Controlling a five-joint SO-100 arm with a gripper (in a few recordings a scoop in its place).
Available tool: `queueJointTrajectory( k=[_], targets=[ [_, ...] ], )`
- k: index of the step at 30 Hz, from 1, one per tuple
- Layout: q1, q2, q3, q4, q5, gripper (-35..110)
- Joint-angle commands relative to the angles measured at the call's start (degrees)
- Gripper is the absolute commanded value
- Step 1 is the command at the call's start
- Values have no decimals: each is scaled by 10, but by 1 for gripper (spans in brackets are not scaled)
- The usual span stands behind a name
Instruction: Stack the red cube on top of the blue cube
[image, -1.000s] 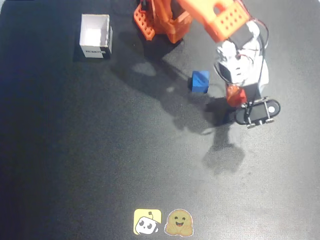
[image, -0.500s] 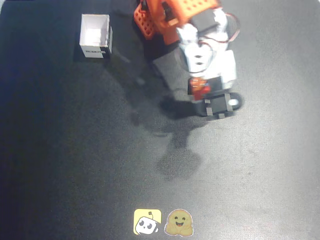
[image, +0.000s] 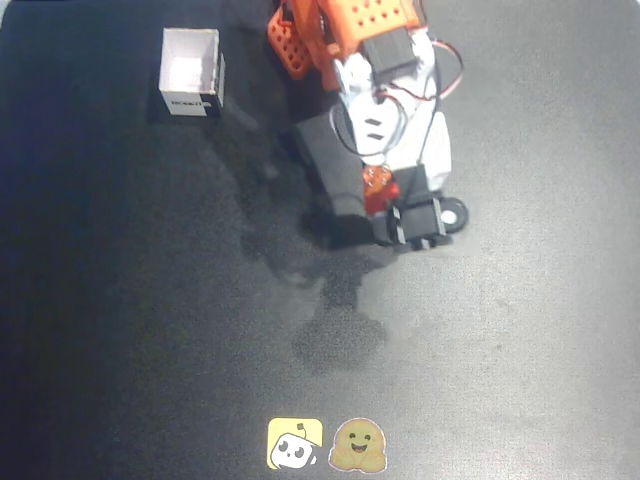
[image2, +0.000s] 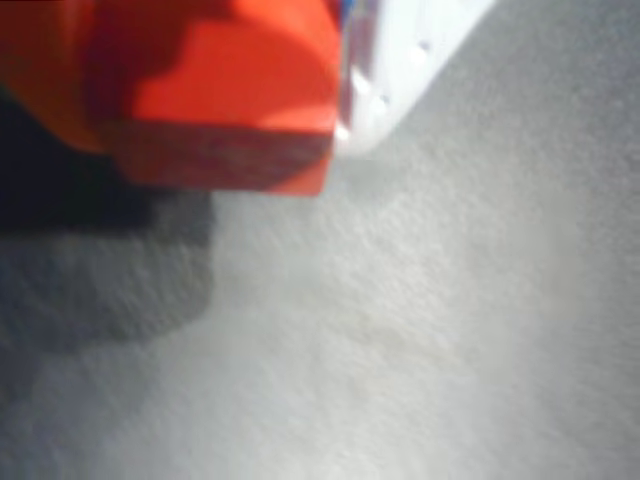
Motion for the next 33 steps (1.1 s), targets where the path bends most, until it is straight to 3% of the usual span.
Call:
queueJointTrajectory(
  k=[1, 18, 33],
  targets=[
    [10, -28, -54, -14, -13, 0],
    [-5, 245, 193, 25, -11, 0],
    [-52, 257, 221, 16, -54, 0]
  ],
)
